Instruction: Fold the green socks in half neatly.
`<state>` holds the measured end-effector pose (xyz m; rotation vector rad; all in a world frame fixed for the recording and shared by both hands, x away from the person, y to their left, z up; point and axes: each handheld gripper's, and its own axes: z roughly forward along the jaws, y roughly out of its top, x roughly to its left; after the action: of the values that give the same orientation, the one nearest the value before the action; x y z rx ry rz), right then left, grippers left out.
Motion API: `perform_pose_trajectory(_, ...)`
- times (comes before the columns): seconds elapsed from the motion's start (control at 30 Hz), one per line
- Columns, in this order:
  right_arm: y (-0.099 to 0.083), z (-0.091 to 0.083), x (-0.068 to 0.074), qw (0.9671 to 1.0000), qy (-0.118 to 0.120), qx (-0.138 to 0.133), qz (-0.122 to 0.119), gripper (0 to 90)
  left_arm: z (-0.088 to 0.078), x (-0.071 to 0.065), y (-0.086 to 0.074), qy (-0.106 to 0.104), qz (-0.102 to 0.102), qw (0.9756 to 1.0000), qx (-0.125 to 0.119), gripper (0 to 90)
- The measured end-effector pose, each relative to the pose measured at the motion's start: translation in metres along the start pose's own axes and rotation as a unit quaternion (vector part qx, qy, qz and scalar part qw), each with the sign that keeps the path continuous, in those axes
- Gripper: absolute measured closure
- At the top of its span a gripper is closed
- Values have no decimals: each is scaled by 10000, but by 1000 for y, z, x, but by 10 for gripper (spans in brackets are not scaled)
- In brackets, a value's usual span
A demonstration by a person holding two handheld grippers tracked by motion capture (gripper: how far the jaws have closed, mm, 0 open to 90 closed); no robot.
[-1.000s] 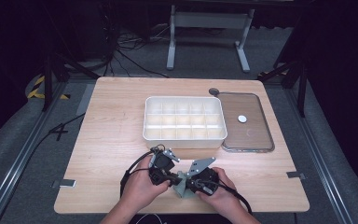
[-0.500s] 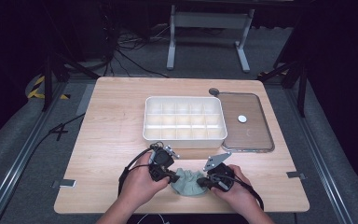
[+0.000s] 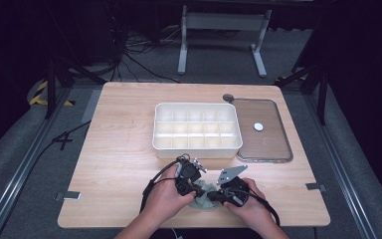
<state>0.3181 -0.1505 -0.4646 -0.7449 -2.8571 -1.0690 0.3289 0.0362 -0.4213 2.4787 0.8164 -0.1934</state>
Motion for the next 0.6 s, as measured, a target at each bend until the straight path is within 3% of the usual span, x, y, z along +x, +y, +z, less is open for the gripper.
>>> perform_pose_trajectory(0.1,0,-4,1,10000,-85,-8,-52,896,1,-3,-1,-112,87,9998,-107,809)
perform_pose_trajectory(0.17,2,-15,-1,9998,-109,-143,-27,886,-4,-3,-4,-439,202,9981,-376,663)
perform_pose_trajectory(0.2,2,-24,-2,9996,-165,-222,0,881,-8,-2,-5,-506,268,9974,-427,611)
perform_pose_trajectory(0.3,2,-44,-9,9985,-309,-453,70,878,-23,5,-11,-706,201,9952,-650,650)
perform_pose_trajectory(0.37,2,-56,-13,9975,-414,-558,142,879,-30,11,-14,-609,160,9960,-633,693)
perform_pose_trajectory(0.47,1,-65,-19,9967,-458,-623,246,889,-29,14,-18,-294,111,9989,-349,760)
perform_pose_trajectory(0.53,1,-64,-21,9975,-388,-513,308,895,-22,11,-19,-177,189,9995,-162,811)
perform_pose_trajectory(0.6,1,-58,-21,9986,-268,-285,344,897,-14,8,-18,-195,293,9994,-38,831)
